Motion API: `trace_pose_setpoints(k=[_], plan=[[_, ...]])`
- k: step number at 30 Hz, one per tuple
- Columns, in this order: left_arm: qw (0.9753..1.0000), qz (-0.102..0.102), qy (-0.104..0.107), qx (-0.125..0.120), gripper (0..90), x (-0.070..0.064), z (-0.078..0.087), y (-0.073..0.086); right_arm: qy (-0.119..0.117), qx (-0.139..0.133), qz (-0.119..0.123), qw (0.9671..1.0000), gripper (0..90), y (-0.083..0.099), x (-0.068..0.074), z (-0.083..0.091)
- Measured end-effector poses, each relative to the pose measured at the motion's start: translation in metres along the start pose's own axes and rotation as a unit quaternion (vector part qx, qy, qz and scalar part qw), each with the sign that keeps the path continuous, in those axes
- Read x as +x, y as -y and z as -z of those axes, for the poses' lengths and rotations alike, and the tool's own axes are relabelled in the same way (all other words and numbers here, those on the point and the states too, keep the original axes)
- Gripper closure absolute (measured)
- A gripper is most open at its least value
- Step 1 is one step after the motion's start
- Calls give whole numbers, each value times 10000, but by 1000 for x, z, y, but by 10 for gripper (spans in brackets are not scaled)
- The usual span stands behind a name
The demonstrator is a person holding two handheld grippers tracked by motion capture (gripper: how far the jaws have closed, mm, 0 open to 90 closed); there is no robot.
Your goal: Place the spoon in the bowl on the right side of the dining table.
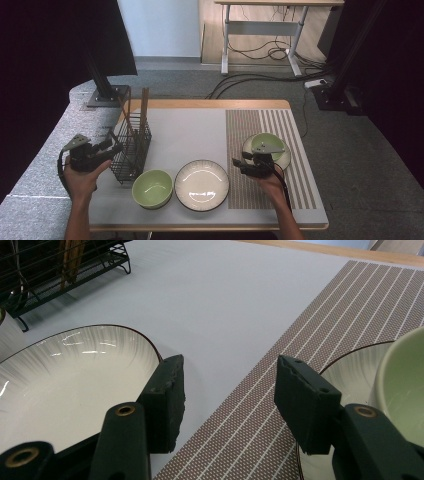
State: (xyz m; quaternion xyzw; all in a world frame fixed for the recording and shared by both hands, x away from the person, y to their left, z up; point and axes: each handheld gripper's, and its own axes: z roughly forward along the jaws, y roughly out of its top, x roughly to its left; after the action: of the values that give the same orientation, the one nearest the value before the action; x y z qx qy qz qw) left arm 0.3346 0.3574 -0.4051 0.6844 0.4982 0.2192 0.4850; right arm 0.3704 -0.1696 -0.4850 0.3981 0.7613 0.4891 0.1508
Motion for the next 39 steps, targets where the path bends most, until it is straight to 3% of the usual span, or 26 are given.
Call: trace_pose_setpoints(k=[26, 39], plan=[[9996, 148, -242, 85, 453, 27, -10, -8, 60, -44, 9, 10000, 465, 2, 3, 0], [9996, 195, -135, 139, 467, 36, -24, -14, 82, -19, 39, 10000, 464, 2, 2, 1]])
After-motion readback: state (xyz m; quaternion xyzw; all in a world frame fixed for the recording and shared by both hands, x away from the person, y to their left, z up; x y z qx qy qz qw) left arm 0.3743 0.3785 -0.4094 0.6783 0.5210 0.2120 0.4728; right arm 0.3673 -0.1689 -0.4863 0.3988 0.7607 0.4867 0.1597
